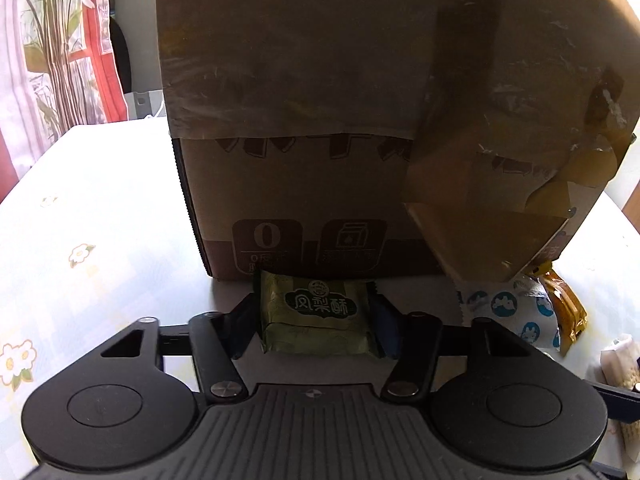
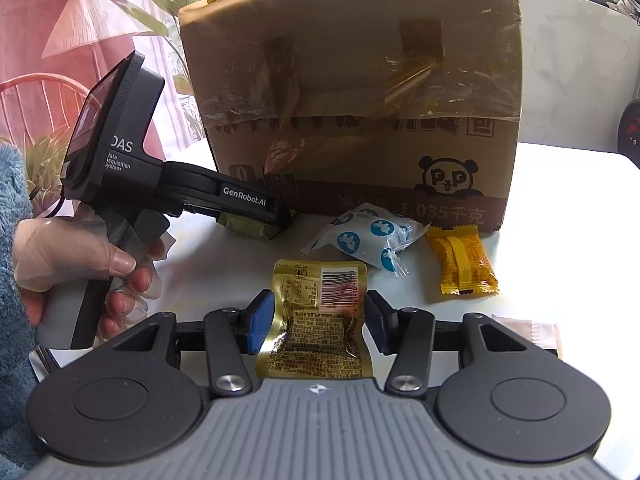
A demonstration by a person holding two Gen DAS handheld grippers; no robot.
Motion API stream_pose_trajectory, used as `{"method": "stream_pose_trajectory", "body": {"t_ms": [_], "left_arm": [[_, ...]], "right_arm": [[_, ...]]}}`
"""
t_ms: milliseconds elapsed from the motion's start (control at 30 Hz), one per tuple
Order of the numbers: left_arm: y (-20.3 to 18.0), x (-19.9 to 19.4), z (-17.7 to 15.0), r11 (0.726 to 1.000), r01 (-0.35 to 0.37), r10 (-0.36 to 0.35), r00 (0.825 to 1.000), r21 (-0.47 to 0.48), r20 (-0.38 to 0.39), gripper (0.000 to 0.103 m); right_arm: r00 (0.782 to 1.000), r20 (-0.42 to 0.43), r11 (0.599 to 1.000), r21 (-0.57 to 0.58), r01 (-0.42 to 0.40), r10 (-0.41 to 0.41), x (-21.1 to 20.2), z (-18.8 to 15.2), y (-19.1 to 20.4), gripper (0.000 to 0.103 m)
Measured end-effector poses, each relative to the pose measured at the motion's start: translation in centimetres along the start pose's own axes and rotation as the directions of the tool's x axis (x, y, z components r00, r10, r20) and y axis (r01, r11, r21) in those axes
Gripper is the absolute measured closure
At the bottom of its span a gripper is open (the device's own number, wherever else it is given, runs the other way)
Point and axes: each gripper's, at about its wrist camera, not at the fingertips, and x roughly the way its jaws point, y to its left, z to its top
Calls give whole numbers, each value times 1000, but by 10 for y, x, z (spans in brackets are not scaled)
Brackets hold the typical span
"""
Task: Organize snacks
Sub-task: 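Grasp the gold packet with the right tool while the left tool grasps the green pastry packet, then carry the gold and green packets over the box and open both tools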
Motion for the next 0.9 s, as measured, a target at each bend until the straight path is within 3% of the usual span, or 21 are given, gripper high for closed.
{"method": "stream_pose_trajectory", "body": {"t_ms": [67, 200, 367, 500, 700, 900], "left_arm": [[2, -6, -3, 1000, 10, -10, 1000, -2, 5, 47], [4, -25, -18, 999, 21, -21, 1000, 27, 3, 47], [15, -57, -37, 999, 52, -52, 999, -3, 4, 47], [30, -89, -48, 997, 68, -66, 997, -31, 51, 47], [32, -136, -32, 996, 88, -82, 983, -25, 165, 47], [28, -165, 14, 995, 90, -99, 948, 41, 301, 47]], "right_arm": [[1000, 0, 1000, -2, 0, 0, 0, 1, 0, 52], [1000, 1, 1000, 6, 5, -5, 1, 1, -1, 52], [1000, 2, 1000, 22, 11, -11, 0, 0, -4, 52], [1000, 12, 999, 34, 0, -1, -3, 2, -4, 52], [991, 129, 999, 47, -23, 16, -31, 24, -7, 52], [956, 293, 1000, -12, -21, 23, -68, 75, -11, 52]]}}
